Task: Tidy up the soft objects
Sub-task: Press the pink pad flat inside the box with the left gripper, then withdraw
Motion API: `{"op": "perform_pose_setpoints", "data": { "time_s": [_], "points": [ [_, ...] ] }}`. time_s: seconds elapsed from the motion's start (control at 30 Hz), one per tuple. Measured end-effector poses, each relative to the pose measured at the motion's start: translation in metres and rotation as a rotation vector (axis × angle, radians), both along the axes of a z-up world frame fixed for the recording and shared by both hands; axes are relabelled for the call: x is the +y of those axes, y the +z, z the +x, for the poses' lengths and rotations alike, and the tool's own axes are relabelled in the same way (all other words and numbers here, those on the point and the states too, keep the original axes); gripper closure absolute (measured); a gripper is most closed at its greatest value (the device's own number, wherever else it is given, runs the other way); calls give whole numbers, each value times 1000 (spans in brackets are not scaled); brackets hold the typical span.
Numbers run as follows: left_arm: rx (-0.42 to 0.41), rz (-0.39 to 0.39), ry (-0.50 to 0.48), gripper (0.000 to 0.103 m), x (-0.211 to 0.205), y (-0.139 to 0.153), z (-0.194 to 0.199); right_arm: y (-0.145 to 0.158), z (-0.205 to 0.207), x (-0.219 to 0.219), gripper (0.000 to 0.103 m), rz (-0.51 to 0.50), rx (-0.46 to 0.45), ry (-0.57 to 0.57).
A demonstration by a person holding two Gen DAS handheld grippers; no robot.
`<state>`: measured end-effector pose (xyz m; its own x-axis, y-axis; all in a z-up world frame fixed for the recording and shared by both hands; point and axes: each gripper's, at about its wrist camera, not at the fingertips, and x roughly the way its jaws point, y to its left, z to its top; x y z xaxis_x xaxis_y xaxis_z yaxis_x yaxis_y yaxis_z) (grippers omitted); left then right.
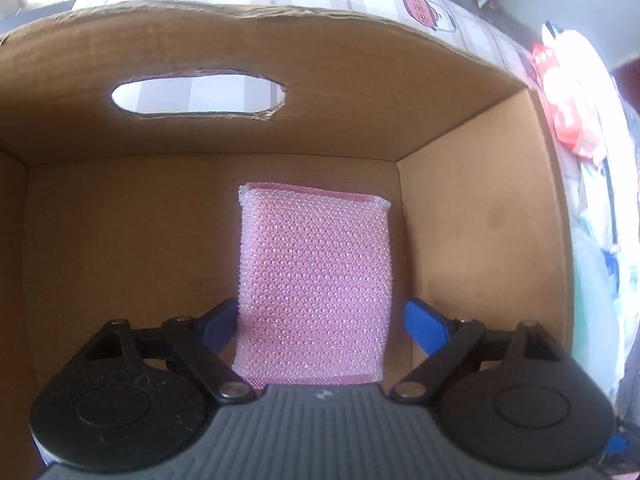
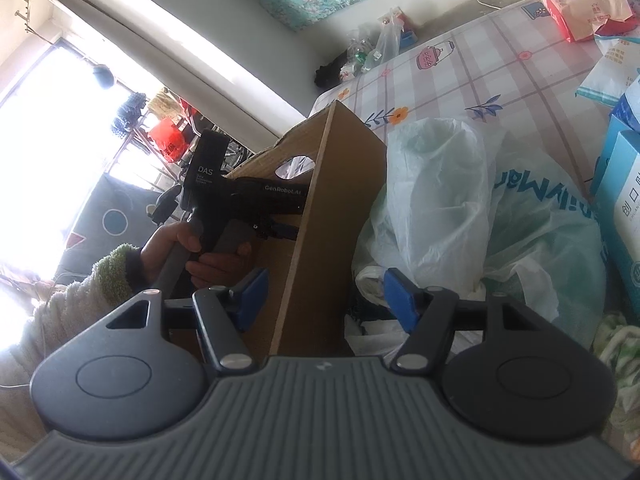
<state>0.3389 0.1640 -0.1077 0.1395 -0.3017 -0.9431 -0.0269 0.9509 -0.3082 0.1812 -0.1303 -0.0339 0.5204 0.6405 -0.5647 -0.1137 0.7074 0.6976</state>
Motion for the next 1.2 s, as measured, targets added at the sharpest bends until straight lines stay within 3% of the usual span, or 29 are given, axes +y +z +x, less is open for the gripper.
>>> {"op": "perform_pose_setpoints", "data": {
  "time_s": [0.13, 0.3, 0.4, 0.43, 0.47, 0.57, 1.1, 1.2],
  "points": [
    [-56, -26, 101, 13, 15, 12, -1, 3, -7, -3, 38, 3, -6, -5],
    [-36, -87, 158, 13, 34, 15, -7, 4, -14, -3, 37, 3, -13, 1],
    [-16, -64, 166, 26, 25, 13, -4, 3, -14, -3, 37, 2, -4, 7],
    [-2, -61, 170, 39, 23, 8, -4, 3, -15, -2, 37, 0, -3, 11],
    [5, -75, 179, 37, 23, 5, -6, 2, -15, -1, 37, -2, -2, 13],
    [-10, -104, 189, 45, 22, 7, -7, 2, -14, 0, 37, -2, 4, 14],
    [-73, -104, 250, 44, 5, 8, 5, 0, -14, -9, 37, -9, 19, -16],
    [-97, -76, 261, 29, 1, 14, -3, 3, -18, -9, 37, -16, 11, -23]
  ]
}}
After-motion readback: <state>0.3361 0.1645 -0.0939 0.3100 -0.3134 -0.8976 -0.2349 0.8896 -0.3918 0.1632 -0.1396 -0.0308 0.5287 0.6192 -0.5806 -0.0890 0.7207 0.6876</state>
